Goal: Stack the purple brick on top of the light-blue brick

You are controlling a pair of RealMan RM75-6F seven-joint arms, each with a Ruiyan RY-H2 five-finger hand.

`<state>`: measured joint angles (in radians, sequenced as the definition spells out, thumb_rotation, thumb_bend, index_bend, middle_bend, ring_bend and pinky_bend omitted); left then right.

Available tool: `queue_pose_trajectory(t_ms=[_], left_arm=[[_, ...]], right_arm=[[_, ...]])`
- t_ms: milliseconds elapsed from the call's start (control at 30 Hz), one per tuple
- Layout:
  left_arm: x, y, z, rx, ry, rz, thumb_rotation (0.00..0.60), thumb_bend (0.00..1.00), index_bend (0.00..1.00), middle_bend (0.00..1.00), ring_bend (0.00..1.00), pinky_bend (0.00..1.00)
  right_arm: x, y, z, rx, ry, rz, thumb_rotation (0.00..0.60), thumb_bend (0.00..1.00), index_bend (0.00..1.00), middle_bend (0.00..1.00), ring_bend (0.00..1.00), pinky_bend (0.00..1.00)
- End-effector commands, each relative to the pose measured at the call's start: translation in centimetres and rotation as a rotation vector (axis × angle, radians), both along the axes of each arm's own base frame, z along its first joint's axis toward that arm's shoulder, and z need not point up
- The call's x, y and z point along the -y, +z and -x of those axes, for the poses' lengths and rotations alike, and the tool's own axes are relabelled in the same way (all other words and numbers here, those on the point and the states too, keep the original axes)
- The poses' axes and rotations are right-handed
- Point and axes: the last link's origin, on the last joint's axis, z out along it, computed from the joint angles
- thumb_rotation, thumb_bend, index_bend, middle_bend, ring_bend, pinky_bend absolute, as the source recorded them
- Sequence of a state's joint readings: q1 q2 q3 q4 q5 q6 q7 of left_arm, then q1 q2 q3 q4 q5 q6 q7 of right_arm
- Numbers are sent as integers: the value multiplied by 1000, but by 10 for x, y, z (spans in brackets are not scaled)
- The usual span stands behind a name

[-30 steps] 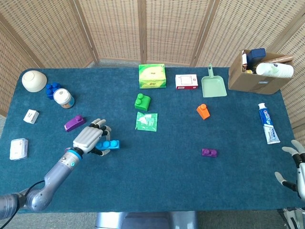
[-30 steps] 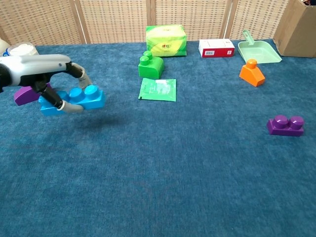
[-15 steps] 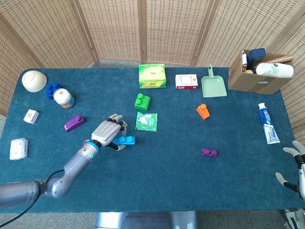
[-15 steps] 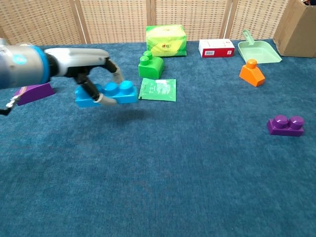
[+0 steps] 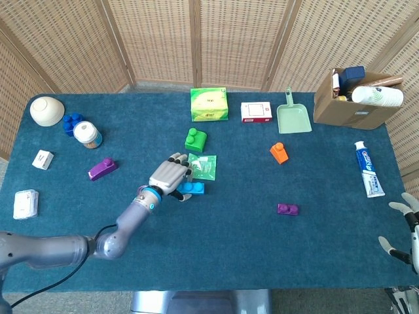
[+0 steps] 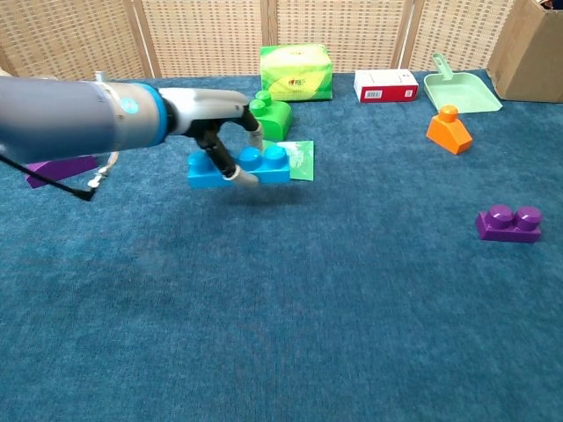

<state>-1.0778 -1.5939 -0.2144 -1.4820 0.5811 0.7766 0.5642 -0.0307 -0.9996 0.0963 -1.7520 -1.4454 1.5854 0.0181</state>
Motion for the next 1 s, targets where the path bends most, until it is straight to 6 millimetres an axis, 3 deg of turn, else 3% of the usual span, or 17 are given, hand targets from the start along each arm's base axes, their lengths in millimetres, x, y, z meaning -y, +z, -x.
queue_pose_trajectory(t_ms=[33, 633, 1000], left_arm=[[-1, -8, -7, -2, 0, 6, 510, 392, 572, 237, 56, 0], [-3, -40, -46, -3, -54, -37, 510, 391, 570, 228, 45, 0], [1, -53, -49, -31, -58, -57, 514, 388, 561, 216, 34, 0]], right_arm=[[0, 0, 0, 2, -1, -1, 599, 163, 272, 157, 0, 0], [-6, 6, 5, 10, -7, 14, 599, 163, 273, 157, 0, 0], [-8, 8, 8, 18, -12, 19, 600, 162, 272, 157, 0, 0]])
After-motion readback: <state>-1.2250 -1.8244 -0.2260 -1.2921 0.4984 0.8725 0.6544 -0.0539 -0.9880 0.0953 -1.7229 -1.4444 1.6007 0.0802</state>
